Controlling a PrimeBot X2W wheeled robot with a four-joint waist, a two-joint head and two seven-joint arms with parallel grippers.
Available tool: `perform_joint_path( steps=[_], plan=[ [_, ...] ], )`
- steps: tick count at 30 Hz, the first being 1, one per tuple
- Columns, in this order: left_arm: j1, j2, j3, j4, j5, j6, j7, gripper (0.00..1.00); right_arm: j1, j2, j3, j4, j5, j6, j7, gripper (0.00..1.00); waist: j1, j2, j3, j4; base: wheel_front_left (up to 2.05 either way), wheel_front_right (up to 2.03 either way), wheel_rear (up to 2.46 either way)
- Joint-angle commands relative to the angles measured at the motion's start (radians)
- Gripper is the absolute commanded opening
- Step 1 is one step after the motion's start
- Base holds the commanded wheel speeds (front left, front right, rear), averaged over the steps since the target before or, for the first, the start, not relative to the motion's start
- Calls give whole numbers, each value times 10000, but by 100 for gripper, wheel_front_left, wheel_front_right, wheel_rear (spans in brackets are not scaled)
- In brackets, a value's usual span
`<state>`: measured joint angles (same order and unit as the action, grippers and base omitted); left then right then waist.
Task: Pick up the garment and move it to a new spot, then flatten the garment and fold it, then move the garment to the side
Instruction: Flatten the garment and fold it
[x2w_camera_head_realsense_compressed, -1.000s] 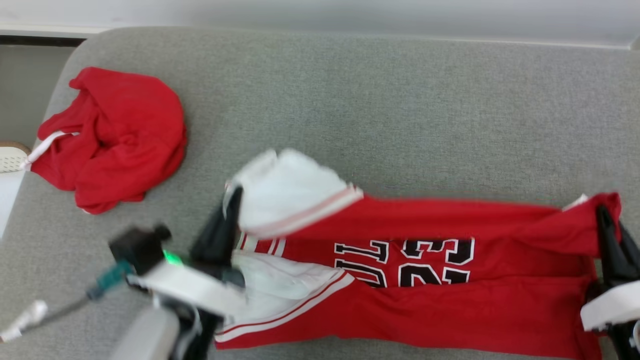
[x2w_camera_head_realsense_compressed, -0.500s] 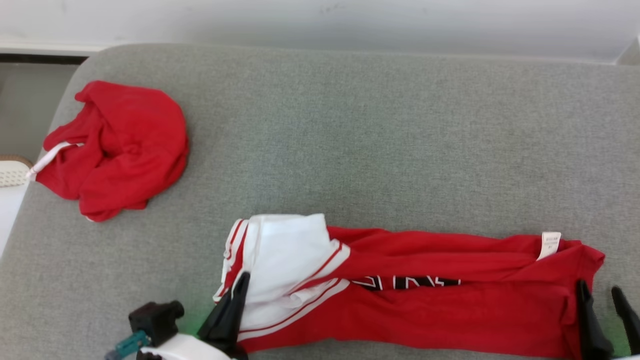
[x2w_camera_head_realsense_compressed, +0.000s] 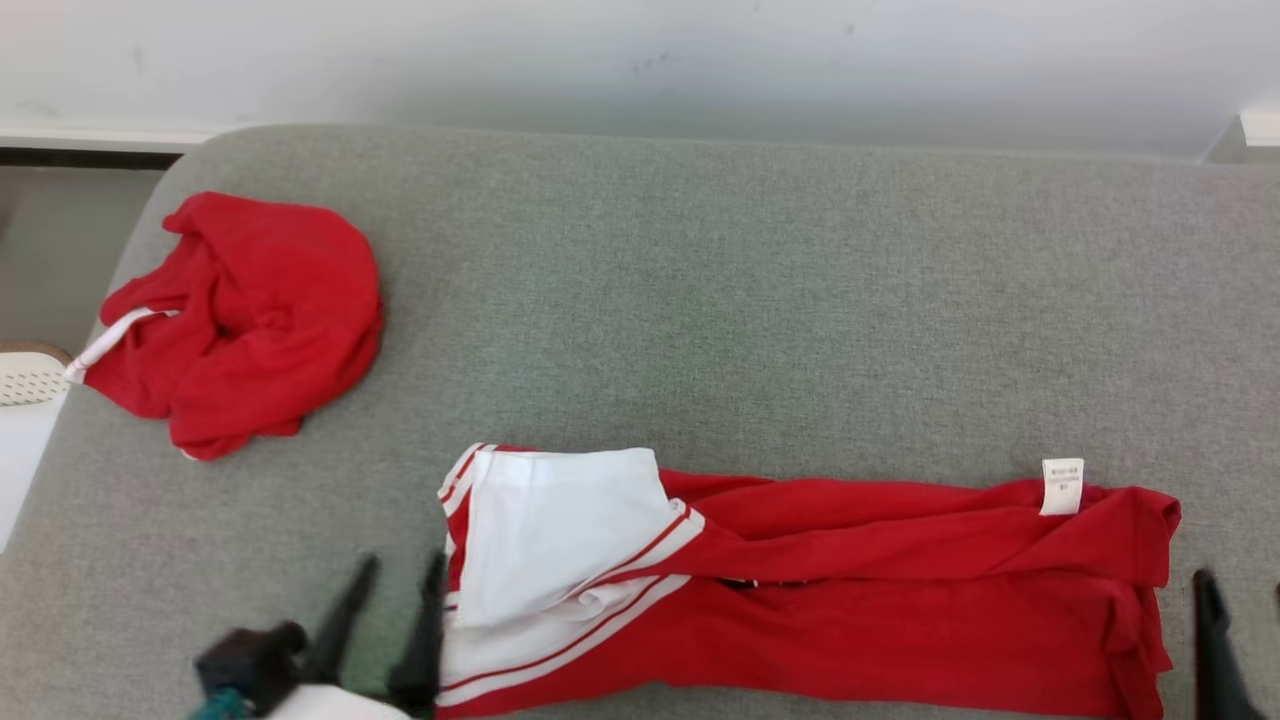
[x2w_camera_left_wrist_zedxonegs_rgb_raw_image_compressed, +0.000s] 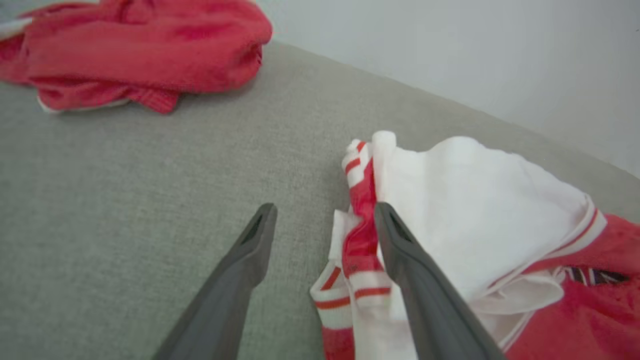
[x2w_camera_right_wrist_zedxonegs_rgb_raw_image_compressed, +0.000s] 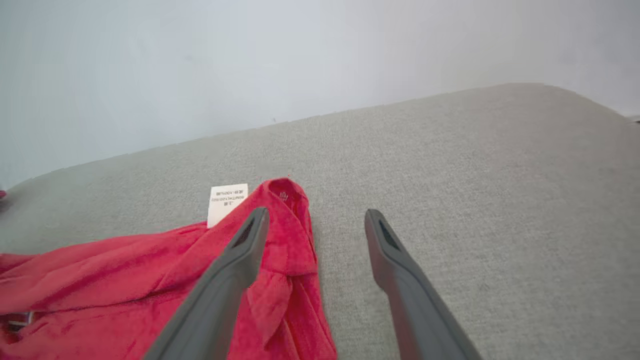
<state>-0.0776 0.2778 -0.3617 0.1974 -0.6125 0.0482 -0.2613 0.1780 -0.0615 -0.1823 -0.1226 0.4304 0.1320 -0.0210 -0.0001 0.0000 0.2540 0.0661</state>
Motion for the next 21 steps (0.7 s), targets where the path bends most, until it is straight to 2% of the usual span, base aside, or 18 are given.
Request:
perform_joint_path(
  steps=[1,5,8,15,21],
  plan=[
    [121,64,374,-545,487,267,-34,100,78,26,-124,-551,-347,-27,76,100,1,0,-61,14,0,0,0],
    [197,214,1088,-1602,1750,980,-29,100,-267,80,-214,-1509,-1147,-27,293,100,1,0,-189,42,0,0,0],
    [-6,360,1432,-2163,2419,1273,-31,100,-631,93,-72,-1921,-1602,-27,520,100,1,0,-277,59,0,0,0],
    [-422,712,1668,-2765,3331,1424,-26,100,-1069,102,332,-2255,-2008,-27,1013,100,1,0,-398,131,0,0,0],
    [-485,737,1556,-2658,3413,1308,-27,100,-1064,109,462,-2118,-2052,-27,1085,100,1,0,-470,140,0,0,0]
  ],
)
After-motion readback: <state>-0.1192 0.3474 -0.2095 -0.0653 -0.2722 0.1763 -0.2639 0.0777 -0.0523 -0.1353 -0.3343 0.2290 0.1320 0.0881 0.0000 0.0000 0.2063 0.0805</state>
